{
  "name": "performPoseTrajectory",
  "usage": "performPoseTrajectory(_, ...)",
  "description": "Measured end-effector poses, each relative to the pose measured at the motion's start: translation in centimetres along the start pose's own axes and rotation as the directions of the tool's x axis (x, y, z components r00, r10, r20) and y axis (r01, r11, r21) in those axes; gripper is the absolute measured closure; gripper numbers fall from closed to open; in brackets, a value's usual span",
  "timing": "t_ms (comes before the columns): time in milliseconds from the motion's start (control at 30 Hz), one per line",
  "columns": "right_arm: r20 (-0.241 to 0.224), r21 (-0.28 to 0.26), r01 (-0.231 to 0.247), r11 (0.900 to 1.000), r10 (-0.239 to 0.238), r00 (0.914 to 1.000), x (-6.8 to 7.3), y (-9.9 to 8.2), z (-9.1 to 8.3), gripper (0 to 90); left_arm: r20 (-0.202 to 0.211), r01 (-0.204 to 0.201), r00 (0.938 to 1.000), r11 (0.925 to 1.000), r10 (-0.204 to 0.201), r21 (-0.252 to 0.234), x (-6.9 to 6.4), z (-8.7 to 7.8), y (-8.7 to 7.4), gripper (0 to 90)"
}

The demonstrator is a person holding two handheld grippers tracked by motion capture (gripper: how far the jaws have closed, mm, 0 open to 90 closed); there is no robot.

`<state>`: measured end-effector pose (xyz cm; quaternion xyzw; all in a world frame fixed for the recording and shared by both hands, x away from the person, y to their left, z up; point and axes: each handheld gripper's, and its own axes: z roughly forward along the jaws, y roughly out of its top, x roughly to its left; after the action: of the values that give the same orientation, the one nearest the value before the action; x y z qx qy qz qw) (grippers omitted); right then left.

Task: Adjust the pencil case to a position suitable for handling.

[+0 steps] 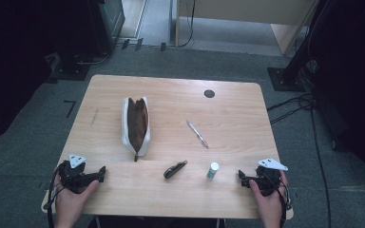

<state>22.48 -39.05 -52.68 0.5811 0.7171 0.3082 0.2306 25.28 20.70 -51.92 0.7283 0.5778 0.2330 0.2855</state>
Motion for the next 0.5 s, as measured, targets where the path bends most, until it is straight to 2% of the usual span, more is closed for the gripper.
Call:
performPoseTrajectory(267, -0.003, 0.001, 0.008, 1.0000, -0.008, 1.0000, 0.07, -0.01, -0.02, 0.0, 0.003, -0.002, 1.0000, 1.0000, 0.002, 0.005, 0.09, -0.11, -0.04, 0.0)
performPoseTrajectory(367, -0.020, -0.002, 0.025, 0.9997, -0.025, 0.9995, 0.37, 0.03, 0.04, 0.0, 0.004, 0.014, 0.9999, 0.9999, -0.014, 0.010, 0.28, -0.22, 0.00, 0.0)
performPoseTrajectory(500, -0.021, 0.000, 0.025, 0.9997, -0.025, 0.9995, 0.44, 0.04, 0.04, 0.0, 0.003, 0.024, 0.9997, 0.9997, -0.024, 0.007, 0.35, -0.37, 0.05, 0.0)
